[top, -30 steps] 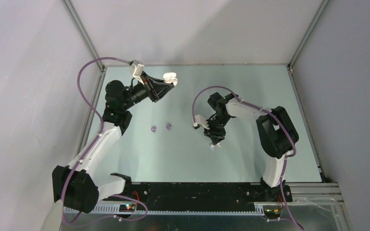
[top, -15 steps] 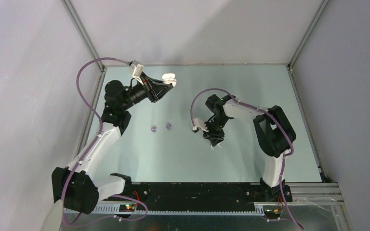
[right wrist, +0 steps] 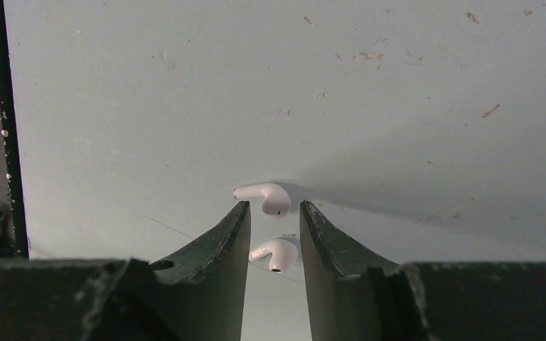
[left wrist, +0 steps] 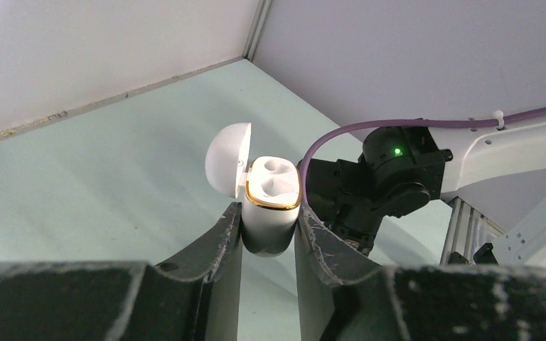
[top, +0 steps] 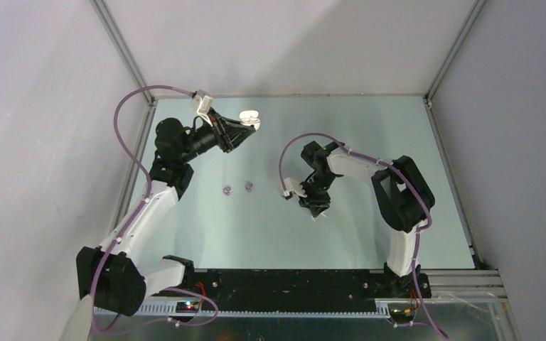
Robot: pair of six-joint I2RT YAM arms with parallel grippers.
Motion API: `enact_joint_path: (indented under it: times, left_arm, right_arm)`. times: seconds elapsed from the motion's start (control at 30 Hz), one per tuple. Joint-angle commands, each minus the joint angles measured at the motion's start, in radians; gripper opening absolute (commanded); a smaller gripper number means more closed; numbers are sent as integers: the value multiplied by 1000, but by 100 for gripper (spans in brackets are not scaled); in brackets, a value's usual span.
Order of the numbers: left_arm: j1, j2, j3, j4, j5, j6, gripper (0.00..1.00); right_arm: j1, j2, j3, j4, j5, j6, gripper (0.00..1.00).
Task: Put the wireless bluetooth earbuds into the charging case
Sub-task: Pick up the earbud from the center of the board.
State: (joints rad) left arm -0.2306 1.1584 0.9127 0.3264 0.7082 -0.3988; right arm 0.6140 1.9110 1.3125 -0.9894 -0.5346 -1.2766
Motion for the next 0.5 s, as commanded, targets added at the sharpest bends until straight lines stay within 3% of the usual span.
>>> enact_joint_path:
  times: [0.0, 0.47]
  left_arm:
    - [13, -8, 41, 16, -10, 25, 0]
    - [16, -10, 21, 23, -17, 24, 0]
  right_arm:
    - [14, 12, 2, -14, 5, -22, 36]
    - [23, 24, 2, -16, 25, -23, 33]
